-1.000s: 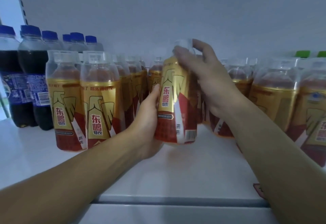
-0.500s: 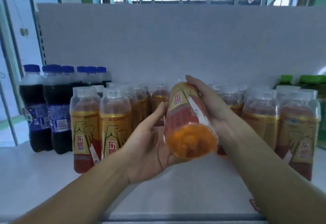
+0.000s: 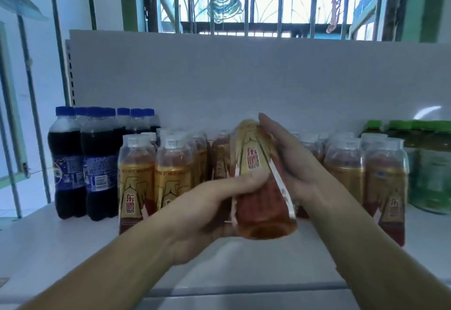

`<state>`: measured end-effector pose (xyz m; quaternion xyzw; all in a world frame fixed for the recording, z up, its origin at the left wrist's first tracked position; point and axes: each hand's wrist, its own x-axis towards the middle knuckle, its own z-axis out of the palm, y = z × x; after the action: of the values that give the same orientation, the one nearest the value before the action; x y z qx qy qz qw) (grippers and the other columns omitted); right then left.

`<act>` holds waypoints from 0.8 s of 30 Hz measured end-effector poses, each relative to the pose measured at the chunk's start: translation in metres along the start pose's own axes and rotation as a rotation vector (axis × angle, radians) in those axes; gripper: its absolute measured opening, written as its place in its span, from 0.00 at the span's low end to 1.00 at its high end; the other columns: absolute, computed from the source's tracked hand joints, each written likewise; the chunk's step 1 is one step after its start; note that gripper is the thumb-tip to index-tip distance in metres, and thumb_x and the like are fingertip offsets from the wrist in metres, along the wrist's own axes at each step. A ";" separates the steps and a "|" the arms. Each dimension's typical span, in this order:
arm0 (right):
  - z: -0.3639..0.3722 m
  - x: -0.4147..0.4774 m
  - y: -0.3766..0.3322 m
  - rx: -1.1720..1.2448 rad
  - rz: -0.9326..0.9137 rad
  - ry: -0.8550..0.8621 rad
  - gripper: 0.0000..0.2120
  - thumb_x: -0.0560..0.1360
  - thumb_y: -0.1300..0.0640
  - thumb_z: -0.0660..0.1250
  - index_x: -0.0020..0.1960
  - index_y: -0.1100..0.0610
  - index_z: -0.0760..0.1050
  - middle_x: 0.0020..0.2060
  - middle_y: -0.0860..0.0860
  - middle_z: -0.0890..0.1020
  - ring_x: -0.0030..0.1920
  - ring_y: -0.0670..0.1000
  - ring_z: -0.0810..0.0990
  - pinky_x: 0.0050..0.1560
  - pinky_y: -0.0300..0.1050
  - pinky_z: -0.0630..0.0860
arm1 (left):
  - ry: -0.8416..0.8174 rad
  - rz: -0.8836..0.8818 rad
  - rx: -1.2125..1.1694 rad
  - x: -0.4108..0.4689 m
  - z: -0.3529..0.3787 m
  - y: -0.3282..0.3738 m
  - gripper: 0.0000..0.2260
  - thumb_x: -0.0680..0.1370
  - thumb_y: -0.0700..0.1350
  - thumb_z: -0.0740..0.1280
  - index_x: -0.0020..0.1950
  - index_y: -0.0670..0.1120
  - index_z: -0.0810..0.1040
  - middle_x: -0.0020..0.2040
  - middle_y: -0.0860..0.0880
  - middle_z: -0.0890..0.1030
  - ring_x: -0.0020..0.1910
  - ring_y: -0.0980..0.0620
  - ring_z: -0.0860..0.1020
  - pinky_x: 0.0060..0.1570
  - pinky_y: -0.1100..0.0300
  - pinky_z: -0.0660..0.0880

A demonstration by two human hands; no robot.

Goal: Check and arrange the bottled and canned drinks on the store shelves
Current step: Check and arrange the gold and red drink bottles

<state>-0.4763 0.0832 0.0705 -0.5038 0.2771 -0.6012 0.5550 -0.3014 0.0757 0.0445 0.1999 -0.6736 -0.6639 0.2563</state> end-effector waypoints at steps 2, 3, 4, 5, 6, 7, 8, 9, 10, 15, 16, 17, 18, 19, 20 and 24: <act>0.004 -0.013 -0.007 -0.226 -0.105 -0.104 0.26 0.66 0.47 0.79 0.59 0.59 0.78 0.46 0.56 0.85 0.45 0.53 0.85 0.44 0.47 0.82 | 0.078 0.060 0.199 0.001 -0.001 -0.012 0.25 0.65 0.48 0.80 0.60 0.51 0.80 0.53 0.52 0.86 0.55 0.51 0.83 0.64 0.48 0.75; 0.004 -0.020 -0.009 -0.388 -0.174 -0.105 0.30 0.64 0.49 0.81 0.62 0.57 0.77 0.51 0.55 0.85 0.50 0.54 0.85 0.49 0.49 0.81 | 0.130 0.116 0.266 0.003 -0.003 -0.017 0.28 0.64 0.44 0.81 0.62 0.53 0.77 0.53 0.54 0.85 0.56 0.53 0.82 0.64 0.48 0.75; 0.004 -0.027 -0.009 -0.555 -0.230 -0.092 0.32 0.64 0.51 0.80 0.66 0.56 0.75 0.56 0.54 0.84 0.56 0.54 0.84 0.54 0.50 0.80 | 0.173 0.184 0.300 0.004 -0.004 -0.020 0.30 0.65 0.41 0.81 0.63 0.56 0.75 0.54 0.55 0.85 0.56 0.55 0.82 0.61 0.51 0.77; 0.004 -0.033 -0.010 -0.671 -0.267 -0.073 0.33 0.65 0.52 0.77 0.68 0.55 0.74 0.59 0.53 0.83 0.61 0.54 0.82 0.58 0.52 0.79 | 0.204 0.254 0.334 0.006 -0.006 -0.023 0.32 0.66 0.39 0.81 0.64 0.58 0.73 0.54 0.58 0.84 0.55 0.58 0.82 0.56 0.55 0.79; 0.004 -0.037 -0.011 -0.738 -0.297 -0.062 0.33 0.66 0.53 0.76 0.70 0.54 0.73 0.62 0.52 0.82 0.63 0.54 0.81 0.61 0.53 0.78 | 0.226 0.319 0.364 0.008 -0.008 -0.025 0.33 0.66 0.38 0.80 0.63 0.60 0.71 0.54 0.60 0.83 0.54 0.62 0.81 0.50 0.62 0.80; 0.006 -0.043 -0.012 -0.758 -0.329 -0.082 0.33 0.67 0.54 0.75 0.71 0.53 0.72 0.63 0.51 0.81 0.65 0.54 0.80 0.63 0.53 0.78 | 0.241 0.375 0.394 0.009 -0.009 -0.026 0.33 0.67 0.38 0.80 0.63 0.61 0.70 0.53 0.63 0.82 0.54 0.66 0.79 0.47 0.70 0.78; 0.007 -0.047 -0.014 -0.759 -0.342 -0.090 0.34 0.67 0.54 0.75 0.72 0.52 0.70 0.64 0.51 0.81 0.66 0.54 0.79 0.64 0.53 0.77 | 0.248 0.426 0.425 0.010 -0.009 -0.026 0.33 0.67 0.38 0.80 0.63 0.61 0.70 0.54 0.65 0.80 0.55 0.68 0.78 0.46 0.74 0.75; 0.007 -0.051 -0.015 -0.767 -0.344 -0.102 0.35 0.67 0.54 0.75 0.72 0.52 0.69 0.65 0.51 0.80 0.67 0.55 0.78 0.65 0.53 0.77 | 0.249 0.469 0.444 0.011 -0.009 -0.025 0.33 0.67 0.38 0.80 0.64 0.60 0.70 0.55 0.66 0.79 0.56 0.69 0.77 0.47 0.75 0.74; 0.009 -0.055 -0.016 -0.809 -0.341 -0.102 0.36 0.67 0.54 0.76 0.73 0.50 0.68 0.66 0.50 0.79 0.67 0.55 0.78 0.65 0.53 0.77 | 0.248 0.505 0.455 0.013 -0.010 -0.025 0.33 0.67 0.38 0.80 0.65 0.58 0.70 0.56 0.65 0.80 0.57 0.67 0.77 0.50 0.74 0.75; 0.018 -0.059 -0.005 -1.167 -0.383 0.108 0.36 0.66 0.53 0.82 0.69 0.46 0.70 0.58 0.40 0.82 0.60 0.42 0.81 0.59 0.41 0.78 | 0.247 0.574 0.504 0.018 -0.011 -0.019 0.36 0.67 0.37 0.81 0.69 0.56 0.68 0.60 0.59 0.80 0.59 0.63 0.79 0.57 0.64 0.78; 0.019 -0.058 -0.003 -1.161 -0.413 0.170 0.34 0.65 0.53 0.83 0.66 0.45 0.72 0.56 0.41 0.82 0.58 0.42 0.82 0.58 0.41 0.79 | 0.235 0.552 0.533 0.016 -0.011 -0.015 0.37 0.68 0.39 0.80 0.70 0.56 0.67 0.61 0.59 0.79 0.60 0.62 0.78 0.59 0.60 0.78; 0.020 -0.057 -0.002 -1.128 -0.431 0.229 0.33 0.64 0.53 0.84 0.64 0.43 0.73 0.55 0.40 0.83 0.56 0.41 0.82 0.56 0.40 0.79 | 0.217 0.530 0.590 0.013 -0.012 -0.010 0.38 0.68 0.41 0.80 0.73 0.56 0.64 0.64 0.60 0.78 0.62 0.63 0.77 0.63 0.57 0.76; 0.019 -0.055 -0.001 -1.082 -0.429 0.274 0.31 0.63 0.52 0.84 0.62 0.43 0.74 0.54 0.39 0.83 0.55 0.41 0.83 0.55 0.39 0.79 | 0.210 0.514 0.692 0.009 -0.015 -0.004 0.41 0.69 0.45 0.80 0.76 0.58 0.60 0.69 0.61 0.73 0.66 0.64 0.73 0.68 0.57 0.72; 0.018 -0.052 0.000 -1.039 -0.401 0.303 0.30 0.62 0.50 0.83 0.61 0.43 0.75 0.53 0.39 0.84 0.53 0.40 0.83 0.53 0.38 0.79 | 0.246 0.504 0.847 0.004 -0.020 0.002 0.44 0.71 0.49 0.78 0.78 0.61 0.54 0.74 0.63 0.65 0.69 0.67 0.67 0.70 0.60 0.67; 0.014 -0.048 0.002 -1.015 -0.362 0.322 0.31 0.61 0.48 0.82 0.60 0.44 0.75 0.52 0.40 0.85 0.52 0.40 0.84 0.52 0.37 0.79 | 0.322 0.527 1.002 -0.001 -0.026 0.008 0.45 0.72 0.53 0.76 0.78 0.64 0.49 0.75 0.66 0.59 0.68 0.70 0.61 0.69 0.64 0.61; -0.001 -0.019 0.025 -0.982 -0.194 0.426 0.29 0.61 0.52 0.85 0.58 0.47 0.77 0.49 0.45 0.86 0.49 0.43 0.85 0.50 0.43 0.81 | 0.612 0.783 1.292 -0.009 -0.057 0.025 0.28 0.76 0.54 0.70 0.75 0.58 0.64 0.73 0.58 0.68 0.66 0.63 0.65 0.67 0.60 0.62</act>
<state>-0.4698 0.0950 0.0422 -0.5940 0.5840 -0.5384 0.1279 -0.2579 0.0371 0.0683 0.2308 -0.8449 0.0774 0.4764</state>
